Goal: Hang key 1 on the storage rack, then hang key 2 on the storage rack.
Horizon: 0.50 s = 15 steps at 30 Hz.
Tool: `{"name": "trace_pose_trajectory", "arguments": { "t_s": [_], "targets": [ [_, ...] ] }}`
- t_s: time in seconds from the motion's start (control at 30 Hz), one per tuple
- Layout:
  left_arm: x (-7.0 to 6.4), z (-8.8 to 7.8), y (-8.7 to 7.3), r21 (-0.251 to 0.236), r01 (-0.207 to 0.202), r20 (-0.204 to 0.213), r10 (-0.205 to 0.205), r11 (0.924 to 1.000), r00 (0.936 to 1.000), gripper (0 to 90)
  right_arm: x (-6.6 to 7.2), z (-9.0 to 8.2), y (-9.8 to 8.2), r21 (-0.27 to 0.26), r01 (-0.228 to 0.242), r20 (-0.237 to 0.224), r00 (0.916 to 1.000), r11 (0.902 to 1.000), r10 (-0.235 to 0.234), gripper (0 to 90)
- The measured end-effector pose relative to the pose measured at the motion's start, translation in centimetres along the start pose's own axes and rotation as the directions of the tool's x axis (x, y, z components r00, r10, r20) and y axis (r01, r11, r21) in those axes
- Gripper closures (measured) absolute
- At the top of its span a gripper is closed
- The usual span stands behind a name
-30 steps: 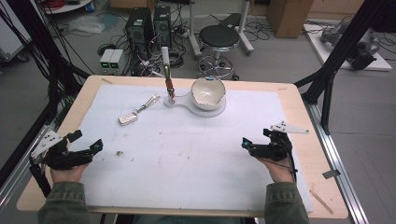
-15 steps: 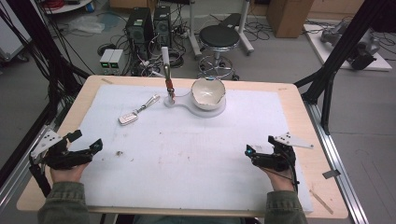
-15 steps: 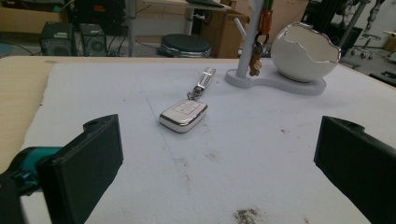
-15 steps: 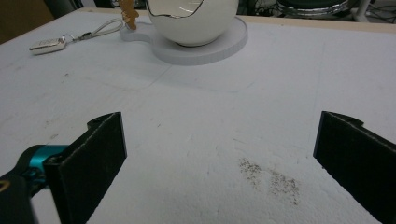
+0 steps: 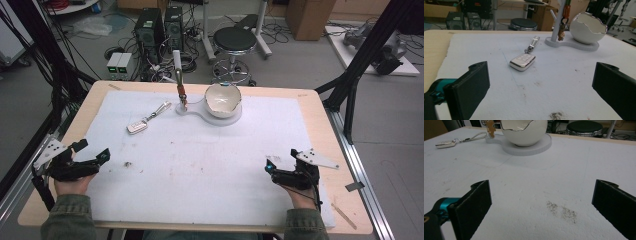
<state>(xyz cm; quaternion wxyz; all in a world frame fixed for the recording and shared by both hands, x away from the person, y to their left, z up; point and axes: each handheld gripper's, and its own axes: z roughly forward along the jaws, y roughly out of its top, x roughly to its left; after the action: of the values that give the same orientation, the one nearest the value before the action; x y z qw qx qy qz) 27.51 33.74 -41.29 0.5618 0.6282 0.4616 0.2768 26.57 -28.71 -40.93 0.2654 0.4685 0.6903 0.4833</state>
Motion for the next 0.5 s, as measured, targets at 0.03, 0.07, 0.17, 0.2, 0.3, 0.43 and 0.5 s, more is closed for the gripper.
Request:
{"name": "trace_pose_trajectory", "arguments": {
  "t_s": [0.03, 0.07, 0.17, 0.2, 0.3, 0.43, 0.5],
  "targets": [
    [0.0, 0.0, 0.0, 0.0, 0.0, 0.0, 0.0, 1.0, 1.0, 1.7, 0.1, -0.1, -0.2, 0.002, 0.004, 0.006, 1.0, 1.0, -0.004, 1.4],
    [0.0, 0.0, 0.0, 0.0, 0.0, 0.0, 0.0, 1.0, 1.0, 1.7, 0.1, -0.2, -0.4, 0.003, 0.004, 0.005, 1.0, 1.0, -0.004, 1.4],
    [0.0, 0.1, 0.0, 0.005, 0.0, -0.003, 0.0, 1.0, 1.0, 1.7, 0.1, -0.2, -0.7, 0.0, 0.005, 0.011, 0.9999, 1.0, -0.005, 1.4],
    [0.0, 0.1, 0.0, 0.007, 0.001, -0.004, -0.001, 1.0, 1.0, 1.7, 0.1, -0.2, -0.7, 0.0, 0.005, 0.011, 0.9999, 1.0, -0.005, 1.4],
    [0.0, 0.2, 0.1, 0.021, 0.0, -0.008, 0.0, 0.9998, 1.0, 1.7, 0.2, -0.3, -0.9, 0.002, 0.004, 0.019, 0.9998, 1.0, -0.004, 1.4],
    [-0.2, 0.7, 0.4, 0.049, -0.021, -0.014, 0.021, 0.9986, 0.9997, 1.7, 0.2, -0.3, -1.2, 0.009, 0.004, 0.022, 0.9997, 0.9999, -0.004, 1.4],
    [-0.3, 0.8, 0.5, 0.055, -0.022, -0.01, 0.022, 0.9983, 0.9997, 1.7, 0.2, -0.3, -1.3, 0.01, 0.008, 0.023, 0.9997, 0.9999, -0.008, 1.4]
  ]
}}
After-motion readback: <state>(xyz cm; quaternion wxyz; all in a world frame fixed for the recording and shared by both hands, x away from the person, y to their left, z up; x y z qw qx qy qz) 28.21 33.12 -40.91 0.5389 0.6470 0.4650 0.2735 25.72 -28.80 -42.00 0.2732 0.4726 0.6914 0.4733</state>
